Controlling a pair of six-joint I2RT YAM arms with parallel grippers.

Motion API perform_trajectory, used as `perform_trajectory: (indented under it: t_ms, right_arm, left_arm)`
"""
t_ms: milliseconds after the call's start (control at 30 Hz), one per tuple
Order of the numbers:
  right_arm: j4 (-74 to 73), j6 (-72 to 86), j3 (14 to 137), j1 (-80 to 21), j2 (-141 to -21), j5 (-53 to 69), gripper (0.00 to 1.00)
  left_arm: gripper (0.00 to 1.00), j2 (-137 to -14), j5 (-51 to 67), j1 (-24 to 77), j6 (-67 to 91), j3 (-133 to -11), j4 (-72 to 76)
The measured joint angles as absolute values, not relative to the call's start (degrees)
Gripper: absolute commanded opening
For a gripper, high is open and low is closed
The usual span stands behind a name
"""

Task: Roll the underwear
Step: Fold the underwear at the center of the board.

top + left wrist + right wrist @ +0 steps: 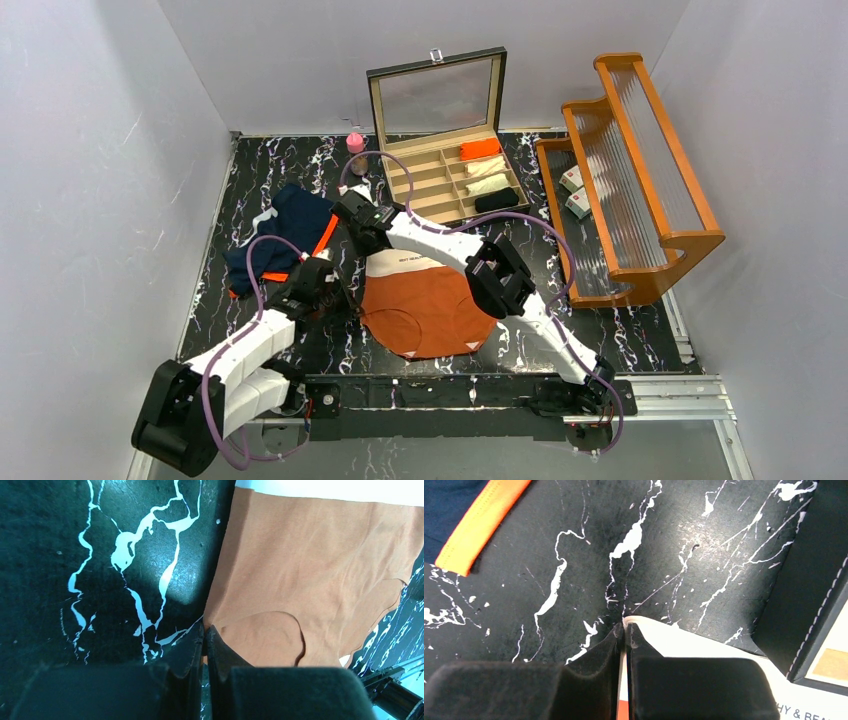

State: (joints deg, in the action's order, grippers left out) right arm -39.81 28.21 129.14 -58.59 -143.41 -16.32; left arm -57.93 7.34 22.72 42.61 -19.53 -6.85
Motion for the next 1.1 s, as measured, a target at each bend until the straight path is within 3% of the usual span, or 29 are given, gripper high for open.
perform_trajectory:
  t_ms: [400,800,1100]
  right_arm:
    - [-38.0,29.8,125.6,-56.9,-137.8,-6.9,0.11]
    - [-27.1,33.1,106.5,-49.6,-122.9,5.6,0.11]
    - [-21.5,33.6,93.2,-44.6,-115.9,11.3,0.11]
  left_arm:
    - [0.00,-54.8,4.5,22.7,40.7,-31.9,-21.4]
    - [0.00,-60.0,10.3,23.4,38.3,-38.0,-28.4]
    - [0.00,-66.7,9.7,35.3,44.4,-44.8,-26.2]
